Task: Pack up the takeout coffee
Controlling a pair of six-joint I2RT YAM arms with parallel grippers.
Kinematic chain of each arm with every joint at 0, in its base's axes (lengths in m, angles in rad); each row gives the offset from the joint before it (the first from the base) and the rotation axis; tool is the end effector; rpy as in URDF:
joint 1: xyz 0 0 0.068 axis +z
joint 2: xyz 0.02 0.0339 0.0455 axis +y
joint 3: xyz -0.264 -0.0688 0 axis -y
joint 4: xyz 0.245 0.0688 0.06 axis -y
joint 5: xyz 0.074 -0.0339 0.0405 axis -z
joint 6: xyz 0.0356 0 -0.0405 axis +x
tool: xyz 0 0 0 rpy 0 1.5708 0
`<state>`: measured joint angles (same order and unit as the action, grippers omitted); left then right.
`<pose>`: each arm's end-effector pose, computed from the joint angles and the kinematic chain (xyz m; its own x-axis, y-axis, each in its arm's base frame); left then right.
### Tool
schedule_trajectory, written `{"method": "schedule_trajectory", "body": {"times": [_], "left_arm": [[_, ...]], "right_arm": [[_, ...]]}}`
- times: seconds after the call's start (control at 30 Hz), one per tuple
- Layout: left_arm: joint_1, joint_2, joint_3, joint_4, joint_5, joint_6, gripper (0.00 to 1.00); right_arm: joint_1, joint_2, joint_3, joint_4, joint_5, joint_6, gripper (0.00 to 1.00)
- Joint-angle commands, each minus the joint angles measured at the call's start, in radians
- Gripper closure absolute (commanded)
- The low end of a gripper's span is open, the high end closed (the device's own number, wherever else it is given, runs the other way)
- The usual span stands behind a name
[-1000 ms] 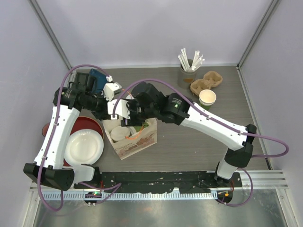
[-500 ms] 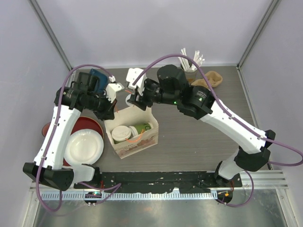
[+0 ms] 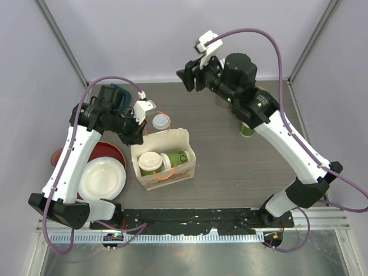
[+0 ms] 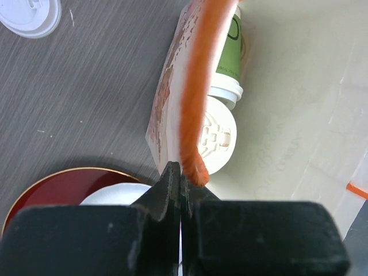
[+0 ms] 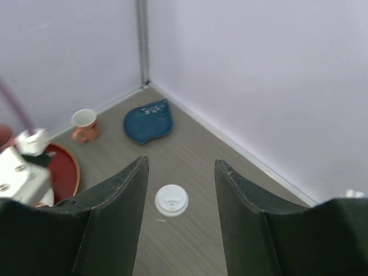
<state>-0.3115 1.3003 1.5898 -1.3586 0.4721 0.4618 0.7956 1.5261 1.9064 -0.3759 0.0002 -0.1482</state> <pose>0.2025 -0.0822 0.4027 -0.5328 0.5884 -0.6082 0.8026 0.5792 -0.1427 0.2261 0.2307 0.5244 0.1085 -0.1003 -0.9890 -0.7059 0.6928 -0.1477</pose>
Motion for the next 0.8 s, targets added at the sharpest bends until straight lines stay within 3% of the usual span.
{"method": "schedule_trajectory", "body": {"times": [0.0, 0.23, 0.4, 0.53, 0.63, 0.77], "left_arm": [[-0.014, 0.005, 0.041, -0.109, 0.031, 0.024, 1.0], [-0.02, -0.009, 0.059, -0.12, 0.016, 0.02, 1.0], [-0.02, -0.015, 0.072, -0.139, -0.004, 0.023, 1.0], [-0.023, -0.004, 0.067, -0.142, -0.012, 0.023, 1.0], [-0.021, -0.001, 0.068, -0.142, -0.01, 0.02, 1.0], [-0.023, 0.01, 0.064, -0.143, -0.018, 0.017, 1.0]], "right_arm": [[-0.114, -0.023, 0.003, 0.146, 0.104, 0.116, 0.45], [-0.326, 0.106, 0.025, 0.14, 0.207, 0.108, 0.48], [-0.482, 0.284, 0.118, 0.08, 0.111, 0.119, 0.49], [-0.524, 0.483, 0.247, 0.08, 0.029, 0.058, 0.51], [-0.527, 0.604, 0.345, 0.074, 0.014, -0.03, 0.59], [-0.527, 0.699, 0.422, 0.065, 0.014, -0.099, 0.58]]}}
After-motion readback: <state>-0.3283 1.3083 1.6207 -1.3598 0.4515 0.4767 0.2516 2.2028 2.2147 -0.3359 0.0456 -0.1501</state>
